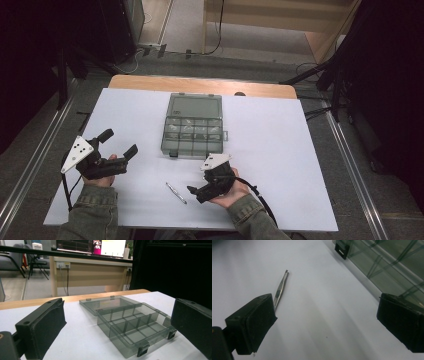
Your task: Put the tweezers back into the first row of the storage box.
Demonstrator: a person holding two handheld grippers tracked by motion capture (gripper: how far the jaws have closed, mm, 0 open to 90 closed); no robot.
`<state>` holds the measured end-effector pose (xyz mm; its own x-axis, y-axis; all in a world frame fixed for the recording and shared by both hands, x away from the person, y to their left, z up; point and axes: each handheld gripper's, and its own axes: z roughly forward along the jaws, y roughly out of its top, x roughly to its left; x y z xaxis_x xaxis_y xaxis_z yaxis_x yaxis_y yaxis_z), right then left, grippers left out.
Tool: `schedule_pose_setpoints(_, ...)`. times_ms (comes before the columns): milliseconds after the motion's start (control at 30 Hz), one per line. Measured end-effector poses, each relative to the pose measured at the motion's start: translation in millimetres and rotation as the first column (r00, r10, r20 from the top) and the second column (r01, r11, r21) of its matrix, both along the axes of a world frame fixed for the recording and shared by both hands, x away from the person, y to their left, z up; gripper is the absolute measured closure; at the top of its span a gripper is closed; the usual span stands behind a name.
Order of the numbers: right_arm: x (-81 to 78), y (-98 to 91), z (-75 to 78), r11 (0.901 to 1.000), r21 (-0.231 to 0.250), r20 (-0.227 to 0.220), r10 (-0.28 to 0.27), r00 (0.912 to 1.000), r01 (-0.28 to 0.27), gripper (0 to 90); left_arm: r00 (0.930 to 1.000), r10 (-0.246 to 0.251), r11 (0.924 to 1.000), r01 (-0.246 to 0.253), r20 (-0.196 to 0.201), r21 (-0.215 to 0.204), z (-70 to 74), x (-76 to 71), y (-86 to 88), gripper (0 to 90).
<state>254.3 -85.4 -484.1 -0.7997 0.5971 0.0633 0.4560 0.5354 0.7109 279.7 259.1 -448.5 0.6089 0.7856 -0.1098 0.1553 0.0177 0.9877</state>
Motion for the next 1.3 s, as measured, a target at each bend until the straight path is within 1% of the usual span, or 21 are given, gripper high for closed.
schedule_pose_setpoints(133, 1.1, 10.0, -1.6, 0.9995, -0.029, -0.019, 0.013, 0.9997, -0.013, 2.9, 1.0, 0.004, 1.0, -0.004, 0.002, -0.001, 0.2, 0.1, 0.7, 0.0)
schedule_pose_setpoints(167, 1.1, 10.0, -1.6, 0.9995, -0.029, -0.019, 0.013, 0.9997, -0.013, 2.9, 1.0, 0.004, 1.0, -0.004, 0.002, -0.001, 0.2, 0.1, 0.7, 0.0)
schedule_pose_setpoints(267, 1.8, 18.8, -3.2, 0.9982, -0.052, -0.039, 0.028, 0.9988, -0.03, 3.4, 1.0, 0.004, 1.0, -0.004, 0.0, -0.002, 0.2, 0.2, 0.6, 0.0)
schedule_pose_setpoints(367, 2.1, 24.6, -2.9, 0.9974, -0.062, -0.06, 0.033, 0.9977, -0.037, 3.4, 1.0, 0.003, 1.0, -0.003, -0.002, -0.001, 0.1, 0.2, 0.1, 0.0)
schedule_pose_setpoints(567, 2.5, 33.2, -1.2, 0.996, -0.077, -0.077, 0.04, 0.9963, -0.046, 5.3, 1.0, 0.004, 1.0, -0.004, 0.0, -0.001, 0.3, 0.0, 0.4, 0.0)
schedule_pose_setpoints(600, 2.8, 37.2, -0.2, 0.9949, -0.09, -0.09, 0.037, 0.9952, -0.046, 5.5, 1.0, 0.006, 1.0, -0.006, 0.0, 0.0, 0.3, 0.0, 0.2, 0.0)
schedule_pose_setpoints(667, 3.5, 41.7, -0.2, 0.9934, -0.1, -0.092, 0.046, 0.9947, -0.056, 5.5, 1.0, 0.006, 1.0, -0.006, 0.002, 0.001, 0.3, -0.1, 0.3, 0.0)
schedule_pose_setpoints(733, 3.7, 46.4, -0.2, 0.9921, -0.111, -0.109, 0.046, 0.9929, -0.058, 5.6, 1.0, 0.007, 1.0, -0.007, 0.002, 0.001, 0.4, 0.0, 0.8, 0.0)
schedule_pose_setpoints(800, 4.9, 50.9, -0.7, 0.9894, -0.129, -0.115, 0.053, 0.992, -0.067, 5.7, 1.0, 0.009, 1.0, -0.009, 0.002, 0.0, 0.3, 0.2, 0.9, 0.0)
schedule_pose_setpoints(867, 4.9, 55.3, -0.4, 0.9876, -0.142, -0.139, 0.046, 0.9892, -0.066, 6.7, 1.0, 0.008, 1.0, -0.008, 0.002, 0.0, 0.3, 0.2, 0.8, 0.0)
schedule_pose_setpoints(900, 5.5, 57.2, -0.5, 0.9862, -0.15, -0.144, 0.049, 0.9883, -0.071, 7.4, 1.0, 0.008, 1.0, -0.008, 0.002, 0.0, 0.3, 0.2, 0.8, 0.0)
schedule_pose_setpoints(967, 5.8, 61.0, -0.3, 0.9845, -0.162, -0.158, 0.041, 0.9866, -0.067, 10.8, 1.0, 0.006, 1.0, -0.006, 0.002, 0.0, 0.3, 0.2, 0.6, 0.0)
schedule_pose_setpoints(1033, 6.1, 63.4, 0.5, 0.9835, -0.166, -0.162, 0.045, 0.9858, -0.072, 15.8, 1.0, 0.004, 1.0, -0.004, 0.0, -0.003, 0.2, 0.4, 0.7, 0.0)
schedule_pose_setpoints(1100, 5.7, 65.9, 1.7, 0.9846, -0.166, -0.178, 0.024, 0.9838, -0.054, 19.0, 1.0, 0.003, 1.0, -0.003, -0.001, -0.004, 0.2, 0.6, 0.8, 0.0)
schedule_pose_setpoints(1133, 6.1, 66.7, 2.2, 0.9841, -0.165, -0.181, 0.035, 0.983, -0.065, 21.5, 1.0, 0.004, 1.0, -0.004, -0.001, -0.005, 0.2, 0.7, 0.9, 0.0)
schedule_pose_setpoints(1167, 5.6, 68.2, 2.6, 0.9837, -0.168, -0.177, 0.033, 0.9836, -0.064, 24.4, 1.0, 0.004, 1.0, -0.004, 0.0, -0.004, 0.3, 0.7, 1.1, 0.0)
schedule_pose_setpoints(1200, 4.8, 69.9, 3.5, 0.9819, -0.179, -0.185, 0.027, 0.9824, -0.061, 26.1, 1.0, 0.004, 1.0, -0.004, 0.0, -0.004, 0.3, 0.8, 1.2, 0.0)
schedule_pose_setpoints(1267, 3.9, 73.9, 3.9, 0.9809, -0.179, -0.181, 0.042, 0.9825, -0.076, 31.1, 1.0, 0.003, 1.0, -0.003, -0.001, -0.004, 0.3, 0.8, 1.3, 0.0)
schedule_pose_setpoints(1300, 2.9, 75.9, 4.7, 0.9781, -0.194, -0.181, 0.04, 0.9827, -0.076, 34.4, 1.0, 0.003, 1.0, -0.003, -0.001, -0.004, 0.3, 0.8, 1.3, 0.0)
